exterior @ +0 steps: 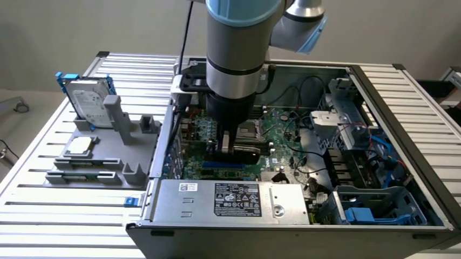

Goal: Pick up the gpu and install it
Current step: 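Insert the gpu into the slot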

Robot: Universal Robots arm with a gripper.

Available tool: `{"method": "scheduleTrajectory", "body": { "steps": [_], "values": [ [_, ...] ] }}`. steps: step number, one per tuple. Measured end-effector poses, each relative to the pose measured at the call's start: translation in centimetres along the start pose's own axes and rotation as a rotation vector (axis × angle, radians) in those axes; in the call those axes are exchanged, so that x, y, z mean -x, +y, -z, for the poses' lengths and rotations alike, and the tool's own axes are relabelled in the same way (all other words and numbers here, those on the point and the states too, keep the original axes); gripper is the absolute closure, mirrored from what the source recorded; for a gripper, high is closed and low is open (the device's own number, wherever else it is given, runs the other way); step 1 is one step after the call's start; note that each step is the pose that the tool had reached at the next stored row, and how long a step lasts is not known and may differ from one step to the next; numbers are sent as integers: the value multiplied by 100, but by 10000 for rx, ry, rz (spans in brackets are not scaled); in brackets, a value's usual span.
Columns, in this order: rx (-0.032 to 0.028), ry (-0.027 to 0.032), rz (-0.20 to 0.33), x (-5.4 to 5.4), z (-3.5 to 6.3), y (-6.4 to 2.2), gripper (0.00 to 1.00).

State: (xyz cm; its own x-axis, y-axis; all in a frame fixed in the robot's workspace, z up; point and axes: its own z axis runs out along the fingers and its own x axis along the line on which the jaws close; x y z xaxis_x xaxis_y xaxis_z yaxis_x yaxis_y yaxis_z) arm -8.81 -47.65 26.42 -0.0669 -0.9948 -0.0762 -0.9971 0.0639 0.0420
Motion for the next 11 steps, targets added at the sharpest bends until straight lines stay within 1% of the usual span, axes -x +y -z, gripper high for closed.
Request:
{"method": "scheduleTrajectory", "body": {
  "steps": [2,5,11],
  "values": [
    [34,-24,-38,-4,-11,0,74],
    [66,-57,-52,-11,-25,-2,74],
    [129,-61,-57,-16,-41,-9,74]
  ]
}}
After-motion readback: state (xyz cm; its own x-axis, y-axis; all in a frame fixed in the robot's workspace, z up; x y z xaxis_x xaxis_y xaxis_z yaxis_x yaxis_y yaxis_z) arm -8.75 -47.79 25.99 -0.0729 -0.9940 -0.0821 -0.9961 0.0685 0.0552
